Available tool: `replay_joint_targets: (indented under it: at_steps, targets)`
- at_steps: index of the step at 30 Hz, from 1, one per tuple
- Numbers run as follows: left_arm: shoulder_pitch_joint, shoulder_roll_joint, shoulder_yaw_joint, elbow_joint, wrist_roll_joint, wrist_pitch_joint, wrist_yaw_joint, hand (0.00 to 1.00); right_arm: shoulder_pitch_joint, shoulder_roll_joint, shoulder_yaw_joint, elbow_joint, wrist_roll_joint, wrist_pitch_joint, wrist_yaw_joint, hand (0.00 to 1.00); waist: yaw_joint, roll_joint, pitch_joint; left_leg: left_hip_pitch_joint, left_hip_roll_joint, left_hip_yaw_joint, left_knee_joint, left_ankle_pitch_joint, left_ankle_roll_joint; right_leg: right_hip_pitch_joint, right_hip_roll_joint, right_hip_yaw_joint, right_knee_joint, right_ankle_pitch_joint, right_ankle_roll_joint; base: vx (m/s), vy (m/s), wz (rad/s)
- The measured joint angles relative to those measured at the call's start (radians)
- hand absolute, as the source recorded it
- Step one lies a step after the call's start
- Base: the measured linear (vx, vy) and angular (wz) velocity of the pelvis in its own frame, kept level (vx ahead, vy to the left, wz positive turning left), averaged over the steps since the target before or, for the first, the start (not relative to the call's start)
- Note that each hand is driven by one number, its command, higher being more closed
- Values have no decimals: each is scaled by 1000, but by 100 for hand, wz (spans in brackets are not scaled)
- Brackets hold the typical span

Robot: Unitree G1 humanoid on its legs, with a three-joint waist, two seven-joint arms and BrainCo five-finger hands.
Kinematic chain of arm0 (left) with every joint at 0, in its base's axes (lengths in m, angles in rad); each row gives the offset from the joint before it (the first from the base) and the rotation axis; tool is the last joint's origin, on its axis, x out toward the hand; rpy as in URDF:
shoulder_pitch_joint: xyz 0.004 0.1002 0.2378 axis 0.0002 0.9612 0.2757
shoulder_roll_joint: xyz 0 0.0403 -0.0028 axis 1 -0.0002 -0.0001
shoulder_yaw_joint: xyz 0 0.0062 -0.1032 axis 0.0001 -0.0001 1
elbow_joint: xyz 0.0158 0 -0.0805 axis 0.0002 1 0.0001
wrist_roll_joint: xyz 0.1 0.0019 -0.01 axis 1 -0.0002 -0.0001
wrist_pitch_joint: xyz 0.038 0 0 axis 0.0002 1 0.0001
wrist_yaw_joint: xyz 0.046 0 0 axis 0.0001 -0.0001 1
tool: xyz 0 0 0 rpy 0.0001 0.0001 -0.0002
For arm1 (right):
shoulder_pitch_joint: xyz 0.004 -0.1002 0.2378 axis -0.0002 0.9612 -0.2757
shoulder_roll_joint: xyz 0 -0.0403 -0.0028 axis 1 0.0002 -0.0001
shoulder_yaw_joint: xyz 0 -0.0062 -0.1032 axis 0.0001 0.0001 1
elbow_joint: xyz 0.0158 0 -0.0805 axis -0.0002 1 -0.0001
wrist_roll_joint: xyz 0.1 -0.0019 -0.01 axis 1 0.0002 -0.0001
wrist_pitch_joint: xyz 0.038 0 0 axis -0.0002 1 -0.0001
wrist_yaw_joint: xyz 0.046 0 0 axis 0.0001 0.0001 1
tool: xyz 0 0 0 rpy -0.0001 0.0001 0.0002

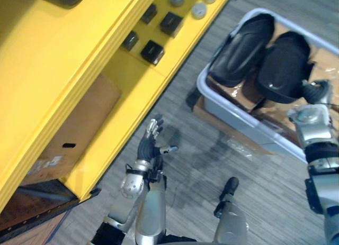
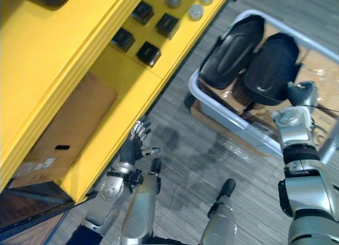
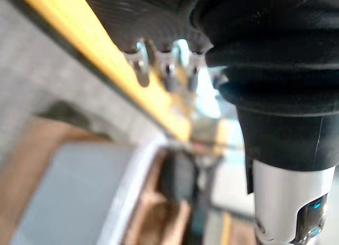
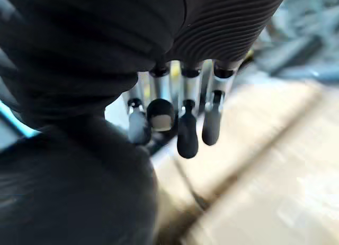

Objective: Walk over and take plastic housings, then place them on the shelf

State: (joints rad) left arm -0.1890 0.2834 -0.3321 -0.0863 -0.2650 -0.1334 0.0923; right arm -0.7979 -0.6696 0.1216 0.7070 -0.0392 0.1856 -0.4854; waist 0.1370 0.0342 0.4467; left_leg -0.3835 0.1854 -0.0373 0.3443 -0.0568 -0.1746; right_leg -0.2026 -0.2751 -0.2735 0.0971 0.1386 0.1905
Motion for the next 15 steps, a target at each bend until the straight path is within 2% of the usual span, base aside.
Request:
replay_joint_targets:
  at_steps: [1, 5, 9, 12, 14, 15]
  targets:
    - [-56, 17, 2, -6, 0, 17, -18, 0, -1, 15, -28, -43, -24, 8, 0, 100, -17, -10, 3, 26, 4, 12, -30, 15, -2, 9, 1, 3, 0, -2, -3, -1, -48, -22]
    - [-226, 41, -13, 22, -3, 88, -67, 0, -18, 39, -39, -82, -86, 19, 9, 100, -47, -31, 0, 107, 21, 48, -90, 39, -16, 31, 13, 36, -1, -2, -10, 8, -32, -26]
    - [-450, 49, -61, 220, -14, 159, -79, 0, -82, 73, -37, -79, -137, 29, 48, 100, -96, -34, -2, 130, 44, 74, -110, 48, -25, 27, 35, 58, -10, 9, -22, -9, -24, -23]
    - [-588, 56, -113, 391, -52, 231, -87, 0, -149, 78, -3, -67, -171, 28, 78, 100, -129, -34, -2, 138, 59, 94, -114, 49, -27, 24, 51, 78, -27, 21, -26, -7, -12, -22]
    - [-681, 56, -152, 476, -114, 287, -97, 0, -222, 76, 28, -55, -182, 10, 96, 100, -153, -34, -2, 138, 62, 105, -124, 53, -33, 10, 55, 87, -35, 29, -29, -3, -1, -17]
    - [-703, 55, -159, 496, -124, 298, -96, 0, -239, 76, 35, -53, -185, 1, 97, 100, -158, -34, -2, 137, 63, 107, -126, 54, -33, 7, 56, 88, -37, 31, -30, 3, 3, -16]
